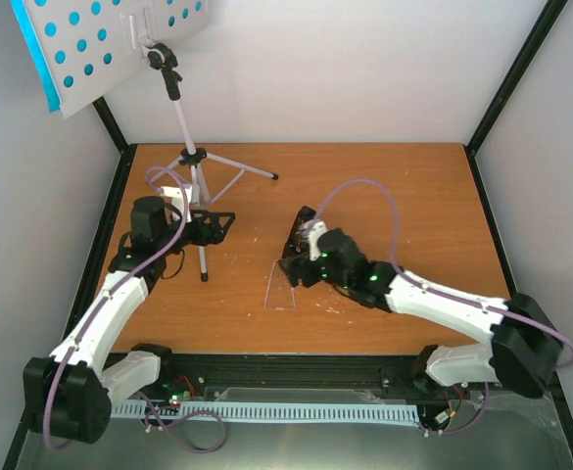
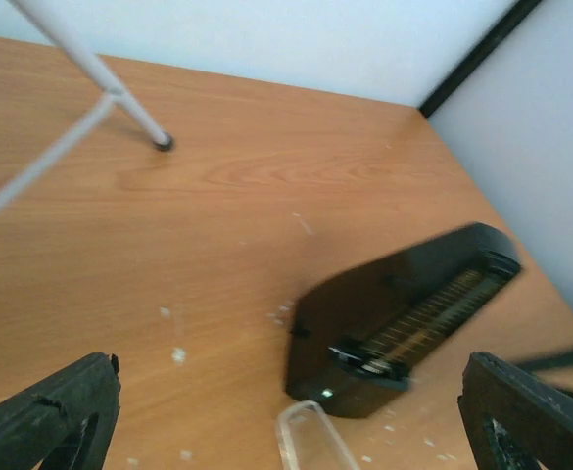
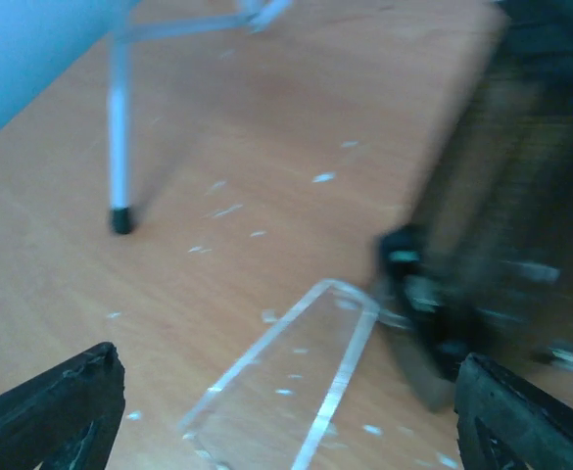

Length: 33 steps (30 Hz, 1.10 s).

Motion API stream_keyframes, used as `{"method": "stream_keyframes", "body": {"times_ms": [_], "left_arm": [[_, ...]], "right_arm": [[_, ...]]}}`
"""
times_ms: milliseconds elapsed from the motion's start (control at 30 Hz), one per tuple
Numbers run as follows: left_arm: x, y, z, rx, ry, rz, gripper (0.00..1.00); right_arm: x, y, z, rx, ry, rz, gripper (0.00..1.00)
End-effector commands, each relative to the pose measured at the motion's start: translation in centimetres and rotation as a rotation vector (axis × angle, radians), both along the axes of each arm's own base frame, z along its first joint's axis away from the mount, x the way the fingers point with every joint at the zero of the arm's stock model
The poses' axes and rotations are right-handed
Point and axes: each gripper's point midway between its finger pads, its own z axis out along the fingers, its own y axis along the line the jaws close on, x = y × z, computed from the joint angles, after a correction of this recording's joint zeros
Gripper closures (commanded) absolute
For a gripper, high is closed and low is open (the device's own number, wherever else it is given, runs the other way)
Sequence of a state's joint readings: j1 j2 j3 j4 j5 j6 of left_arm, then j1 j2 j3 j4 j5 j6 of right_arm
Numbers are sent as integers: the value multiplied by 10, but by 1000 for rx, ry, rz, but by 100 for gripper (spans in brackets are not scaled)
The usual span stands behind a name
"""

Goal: Pack up the instrument practice props

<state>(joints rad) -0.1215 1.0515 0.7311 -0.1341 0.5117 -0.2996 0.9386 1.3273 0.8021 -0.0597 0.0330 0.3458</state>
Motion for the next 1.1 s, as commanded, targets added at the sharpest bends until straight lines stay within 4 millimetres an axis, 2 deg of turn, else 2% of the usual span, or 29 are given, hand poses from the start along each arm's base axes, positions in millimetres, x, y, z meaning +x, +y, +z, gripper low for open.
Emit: {"method": "stream_keyframes", "body": {"times_ms": [0, 167, 233, 333, 433, 500, 700, 767, 833, 933, 1067], "left_arm": [[-25, -27, -11, -63, 127, 14, 5], [-61, -64, -77, 40, 361, -47, 6], [-73, -73, -95, 92, 416, -54, 5], [-84, -79, -113, 135, 473, -56, 5], [-89, -83, -124, 182, 503, -59, 6], [-94, -85, -132, 229, 528, -71, 6], [-101, -106, -137, 199, 562, -160, 8], [-106, -111, -142, 237, 572, -165, 9], [-110, -110, -151, 276, 598, -151, 12], [-118, -115, -161, 271, 622, -175, 23], [-119, -120, -167, 304, 621, -180, 32]], "right_arm": [[17, -65, 2, -21, -3, -163, 9], [37, -110, 30, -5, -68, -264, 3], [43, -123, 34, -9, -73, -298, 2], [49, -140, 29, -32, -69, -352, 1], [50, -149, 13, -61, -51, -395, 1], [50, -153, 10, -51, -40, -424, 0], [52, -162, 17, 13, -45, -514, 0], [51, -164, 19, 17, -53, -520, 0], [51, -167, 19, 11, -56, -532, 0], [52, -173, 17, 4, -53, -572, 0], [56, -171, 20, 13, -51, -580, 0]]}}
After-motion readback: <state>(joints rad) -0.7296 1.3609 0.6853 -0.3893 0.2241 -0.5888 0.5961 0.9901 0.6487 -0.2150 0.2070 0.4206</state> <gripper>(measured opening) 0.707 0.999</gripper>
